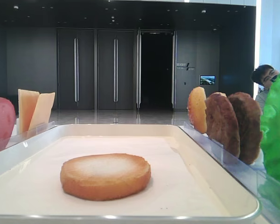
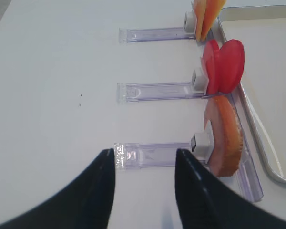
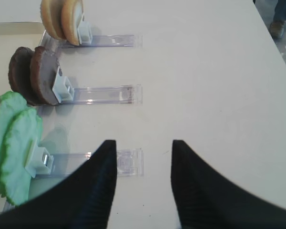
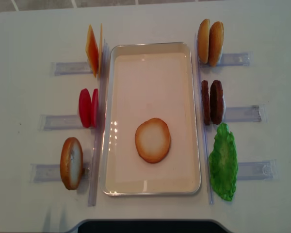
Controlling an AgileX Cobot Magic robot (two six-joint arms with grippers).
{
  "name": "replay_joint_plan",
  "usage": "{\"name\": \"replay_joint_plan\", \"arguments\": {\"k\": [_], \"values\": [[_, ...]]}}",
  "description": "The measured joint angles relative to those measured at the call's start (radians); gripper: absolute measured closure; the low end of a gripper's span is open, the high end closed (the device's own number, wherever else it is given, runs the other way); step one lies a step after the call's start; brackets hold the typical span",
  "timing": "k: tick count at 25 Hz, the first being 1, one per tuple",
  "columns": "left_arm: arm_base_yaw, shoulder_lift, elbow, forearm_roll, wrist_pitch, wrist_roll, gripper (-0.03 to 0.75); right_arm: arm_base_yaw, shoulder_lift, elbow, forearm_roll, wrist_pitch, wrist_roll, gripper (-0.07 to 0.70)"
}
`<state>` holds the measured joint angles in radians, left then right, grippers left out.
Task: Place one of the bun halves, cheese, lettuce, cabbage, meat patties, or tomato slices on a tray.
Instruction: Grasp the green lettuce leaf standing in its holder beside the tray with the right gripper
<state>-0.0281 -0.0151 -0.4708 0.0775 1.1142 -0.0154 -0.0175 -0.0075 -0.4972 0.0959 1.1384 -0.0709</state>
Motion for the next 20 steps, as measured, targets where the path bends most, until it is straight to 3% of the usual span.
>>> {"name": "replay_joint_plan", "arguments": {"k": [16,20], "values": [[0.000,0.000,0.000,0.005,0.000,0.000,0.398,0.000,0.000,0.000,0.001,0.000,0.001,0.335],[0.000,0.000,0.000,0.005,0.000,0.000,0.398,0.000,0.049,-0.028,0.005,0.037,0.032,0.335]]}}
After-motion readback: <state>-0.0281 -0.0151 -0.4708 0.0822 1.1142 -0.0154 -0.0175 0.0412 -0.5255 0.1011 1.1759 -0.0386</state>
